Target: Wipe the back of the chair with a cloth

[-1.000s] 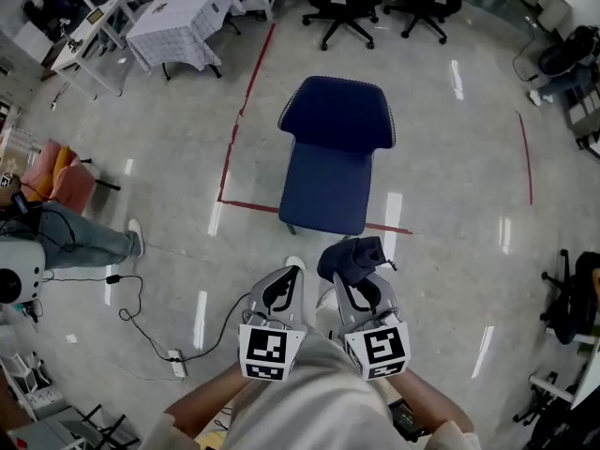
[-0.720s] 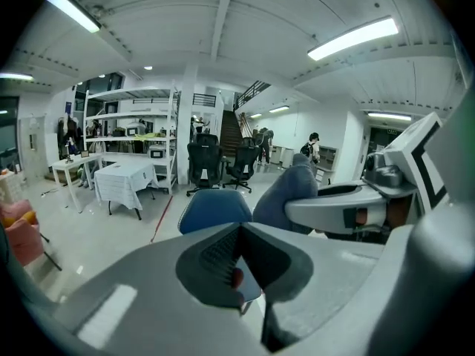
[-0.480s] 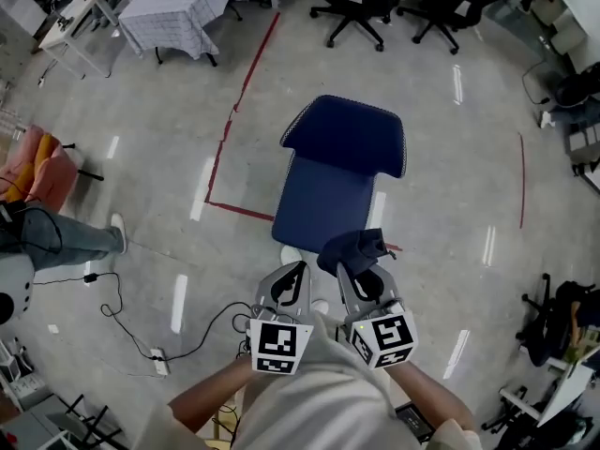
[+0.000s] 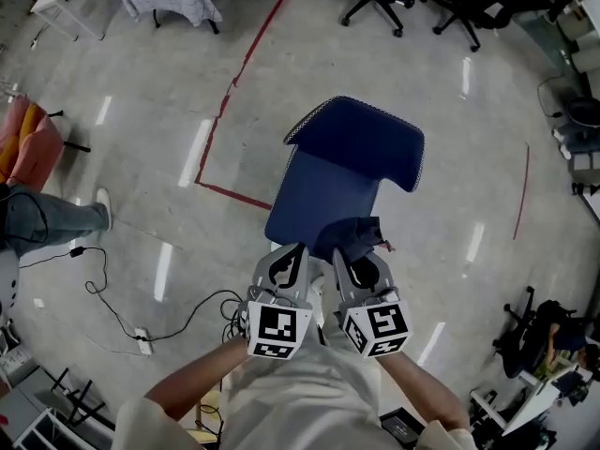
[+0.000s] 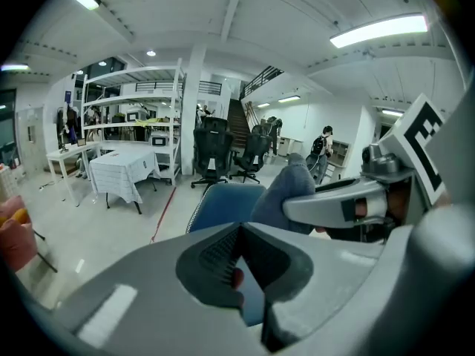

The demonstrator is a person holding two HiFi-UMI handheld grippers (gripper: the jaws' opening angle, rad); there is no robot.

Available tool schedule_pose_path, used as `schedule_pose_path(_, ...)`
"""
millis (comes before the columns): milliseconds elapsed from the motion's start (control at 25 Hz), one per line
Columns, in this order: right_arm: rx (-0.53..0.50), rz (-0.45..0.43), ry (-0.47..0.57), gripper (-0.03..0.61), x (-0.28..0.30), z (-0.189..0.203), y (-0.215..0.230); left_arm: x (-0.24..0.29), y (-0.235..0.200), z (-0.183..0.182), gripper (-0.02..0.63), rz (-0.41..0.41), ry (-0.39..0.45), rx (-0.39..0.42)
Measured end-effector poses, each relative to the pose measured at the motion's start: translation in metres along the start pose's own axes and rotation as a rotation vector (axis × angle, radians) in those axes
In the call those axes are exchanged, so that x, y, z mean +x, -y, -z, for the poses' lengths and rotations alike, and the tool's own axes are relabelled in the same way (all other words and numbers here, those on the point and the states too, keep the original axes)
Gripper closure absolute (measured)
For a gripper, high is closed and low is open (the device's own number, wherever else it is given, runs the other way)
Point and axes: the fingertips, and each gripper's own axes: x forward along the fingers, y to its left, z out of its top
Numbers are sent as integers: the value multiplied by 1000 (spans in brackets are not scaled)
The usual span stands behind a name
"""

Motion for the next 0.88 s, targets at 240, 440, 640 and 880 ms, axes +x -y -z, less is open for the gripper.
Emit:
schedule_pose_path(240, -43, -47, 9, 503, 41, -30, 39, 35, -11, -22, 612, -79, 26, -65)
schedule_pose_path(440, -103, -126, -1, 503, 83, -42, 58, 64, -26, -36, 612, -178, 54, -127)
schedule_pose_path(640, -141, -190, -40, 503, 124, -37, 79, 95, -44, -32, 612, -268, 84, -232)
schedule_pose_path(880, -192, -207, -52, 503, 165, -33, 97, 129, -70, -15, 612, -268, 95, -283)
